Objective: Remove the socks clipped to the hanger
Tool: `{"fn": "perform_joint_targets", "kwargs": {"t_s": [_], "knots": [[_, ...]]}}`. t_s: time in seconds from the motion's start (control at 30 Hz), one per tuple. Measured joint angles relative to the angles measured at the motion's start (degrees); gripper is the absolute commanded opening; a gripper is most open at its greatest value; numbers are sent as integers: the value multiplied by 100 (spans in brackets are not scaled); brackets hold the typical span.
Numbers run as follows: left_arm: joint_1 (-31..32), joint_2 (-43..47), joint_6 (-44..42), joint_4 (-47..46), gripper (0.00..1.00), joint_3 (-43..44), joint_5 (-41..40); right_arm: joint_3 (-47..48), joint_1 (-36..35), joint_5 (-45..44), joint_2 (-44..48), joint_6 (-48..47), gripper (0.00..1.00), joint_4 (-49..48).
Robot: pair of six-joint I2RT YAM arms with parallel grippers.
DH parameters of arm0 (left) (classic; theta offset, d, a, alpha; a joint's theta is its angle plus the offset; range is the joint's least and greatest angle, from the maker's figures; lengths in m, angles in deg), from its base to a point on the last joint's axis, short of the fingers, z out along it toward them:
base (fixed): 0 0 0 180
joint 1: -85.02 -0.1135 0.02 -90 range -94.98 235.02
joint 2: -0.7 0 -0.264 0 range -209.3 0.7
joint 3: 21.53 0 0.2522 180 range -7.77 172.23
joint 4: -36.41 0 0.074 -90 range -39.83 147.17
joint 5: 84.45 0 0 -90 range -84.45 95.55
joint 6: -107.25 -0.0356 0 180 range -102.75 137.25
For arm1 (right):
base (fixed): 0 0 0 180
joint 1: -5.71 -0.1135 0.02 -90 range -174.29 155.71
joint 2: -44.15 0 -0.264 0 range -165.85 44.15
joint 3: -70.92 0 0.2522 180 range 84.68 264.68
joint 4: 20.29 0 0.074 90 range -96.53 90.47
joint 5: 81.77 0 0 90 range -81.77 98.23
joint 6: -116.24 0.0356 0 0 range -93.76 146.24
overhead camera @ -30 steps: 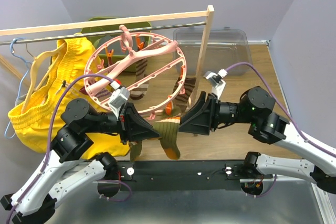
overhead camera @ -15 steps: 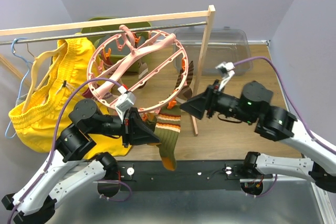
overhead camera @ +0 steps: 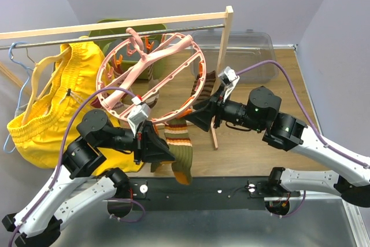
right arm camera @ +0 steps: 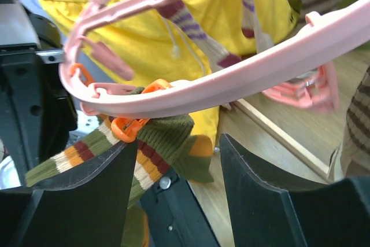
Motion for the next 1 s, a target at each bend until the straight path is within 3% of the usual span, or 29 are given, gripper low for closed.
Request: {"fn": "perform_joint_targets", "kwargs": {"t_s": [0.3,0.77,0.9,1.0], "knots": [[0,-20,-2,-2,0,2,284,-509,0,555,330,-122,73,-1019],[0,-94,83,-85,0,11,597,-765,0,796,289,-131,73,-1565],[0,-66,146,-138,0,13,656,-769,0,822,210,-129,67,-1681],[0,-44,184,-186,0,13,664,-798,0,839,197,-127,56,-1777]]}}
